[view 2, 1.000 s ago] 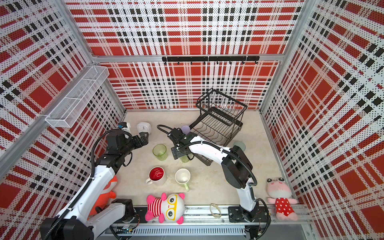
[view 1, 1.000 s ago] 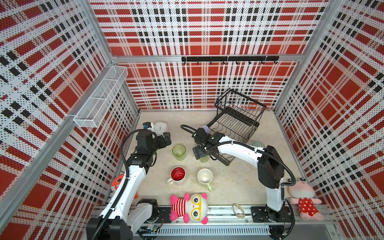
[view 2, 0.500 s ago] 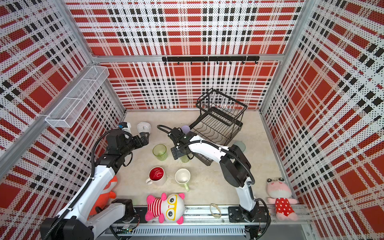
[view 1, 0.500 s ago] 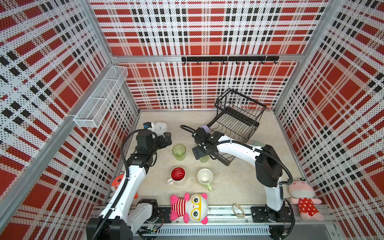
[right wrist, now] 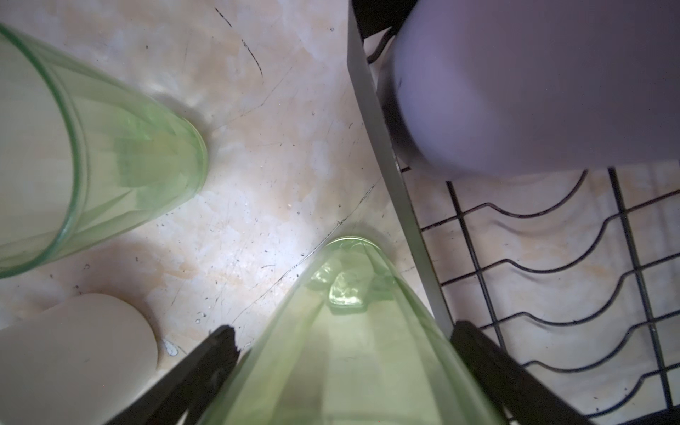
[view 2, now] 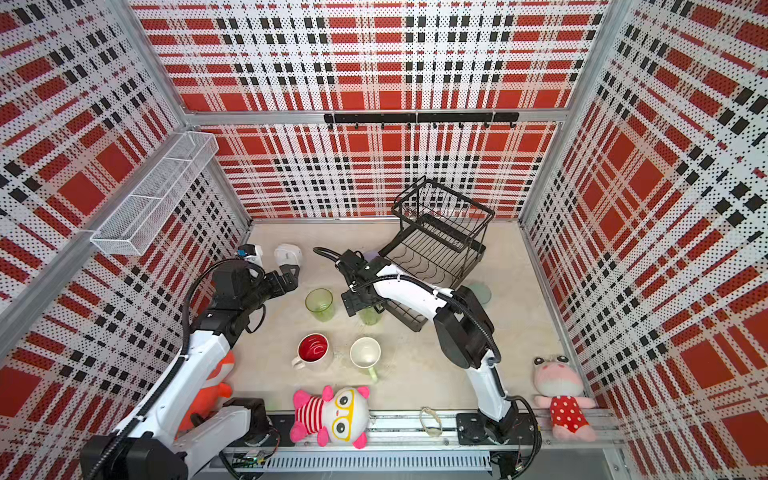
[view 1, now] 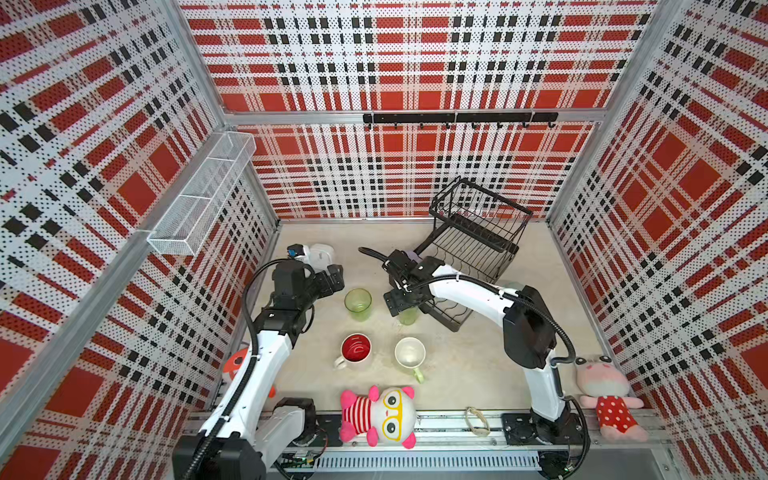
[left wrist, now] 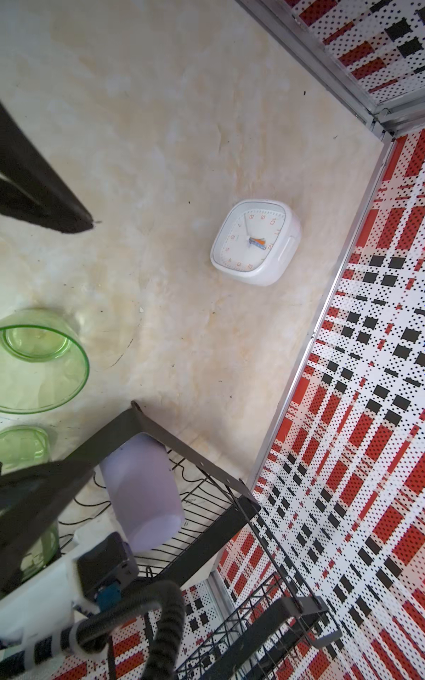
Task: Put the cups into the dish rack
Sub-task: 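Lower the right gripper over the green tumbler beside the rack and close it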
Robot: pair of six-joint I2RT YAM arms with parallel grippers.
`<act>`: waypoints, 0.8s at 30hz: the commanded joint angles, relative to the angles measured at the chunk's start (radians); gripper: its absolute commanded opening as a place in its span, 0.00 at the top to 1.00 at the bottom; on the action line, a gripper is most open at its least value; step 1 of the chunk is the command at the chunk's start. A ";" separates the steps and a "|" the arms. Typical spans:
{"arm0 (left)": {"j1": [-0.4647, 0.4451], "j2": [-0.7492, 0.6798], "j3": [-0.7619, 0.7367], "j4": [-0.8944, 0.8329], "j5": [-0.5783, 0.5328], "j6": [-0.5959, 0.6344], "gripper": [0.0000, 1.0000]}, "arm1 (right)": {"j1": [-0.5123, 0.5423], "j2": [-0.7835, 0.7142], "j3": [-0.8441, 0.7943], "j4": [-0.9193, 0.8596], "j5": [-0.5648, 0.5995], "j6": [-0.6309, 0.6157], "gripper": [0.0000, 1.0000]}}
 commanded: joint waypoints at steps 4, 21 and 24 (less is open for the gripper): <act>0.011 -0.001 0.015 0.008 0.015 -0.002 0.02 | 0.002 0.020 0.012 -0.017 0.002 -0.014 0.10; 0.012 0.001 0.021 0.008 0.032 -0.040 0.02 | 0.002 -0.112 -0.065 0.083 0.005 -0.013 0.19; 0.011 0.003 0.034 0.009 0.059 -0.052 0.02 | 0.002 -0.151 -0.089 0.117 0.011 -0.010 0.19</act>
